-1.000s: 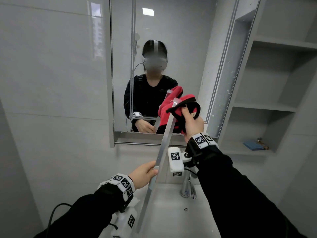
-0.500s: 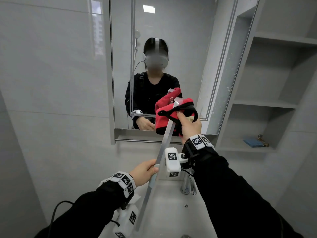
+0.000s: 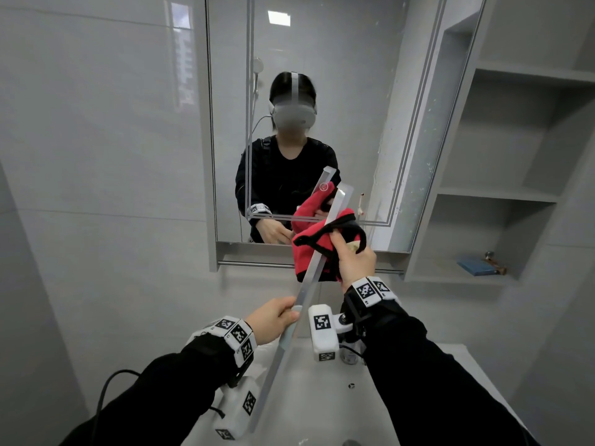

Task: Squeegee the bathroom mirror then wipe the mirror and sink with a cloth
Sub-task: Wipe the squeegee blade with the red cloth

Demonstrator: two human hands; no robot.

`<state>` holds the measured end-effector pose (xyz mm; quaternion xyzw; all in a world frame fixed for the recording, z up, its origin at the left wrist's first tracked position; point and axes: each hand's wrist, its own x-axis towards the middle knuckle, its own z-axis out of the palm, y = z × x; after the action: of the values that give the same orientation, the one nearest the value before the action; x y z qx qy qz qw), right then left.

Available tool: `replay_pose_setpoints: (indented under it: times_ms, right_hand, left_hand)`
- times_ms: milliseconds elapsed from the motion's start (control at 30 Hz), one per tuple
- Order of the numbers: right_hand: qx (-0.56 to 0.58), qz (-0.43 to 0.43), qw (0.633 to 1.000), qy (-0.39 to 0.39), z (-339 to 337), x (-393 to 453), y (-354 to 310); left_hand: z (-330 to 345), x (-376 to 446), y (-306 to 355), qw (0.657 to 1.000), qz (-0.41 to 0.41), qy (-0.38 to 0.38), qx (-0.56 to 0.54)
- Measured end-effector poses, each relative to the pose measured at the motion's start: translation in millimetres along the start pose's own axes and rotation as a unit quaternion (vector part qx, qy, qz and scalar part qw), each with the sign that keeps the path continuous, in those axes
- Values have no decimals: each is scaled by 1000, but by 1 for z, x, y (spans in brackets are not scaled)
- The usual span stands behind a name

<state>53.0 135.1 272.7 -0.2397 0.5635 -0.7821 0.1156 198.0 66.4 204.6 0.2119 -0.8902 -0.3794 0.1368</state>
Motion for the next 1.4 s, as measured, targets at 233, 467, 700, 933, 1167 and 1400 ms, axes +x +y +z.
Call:
replay_pose_setpoints:
  times_ms: [233,467,700,933,1167,1400]
  right_hand:
    - [-19,-27,999,-23,1,7,-2]
    - [25,69,996,-44,-5,4,8]
    - [96,243,963,-59,-22,-13,38]
    - [-40,152,976,-154,-4,-37,57]
    - [-103,101,982,-125,12,-40,60]
    - [-139,91,979,-119,17,-34,57]
  left_hand:
    - [1,-3,3,999,-19,-28,-35]
    - [-7,-4,-3,997,-44,3,-67]
    - [-32,0,-1,985,-66,94,-125]
    - [-32,-3,14,986,-51,67,-145]
    - [-31,-11,22,980,-34,32,-194]
    - [-25,-9,22,976,-38,44,-211]
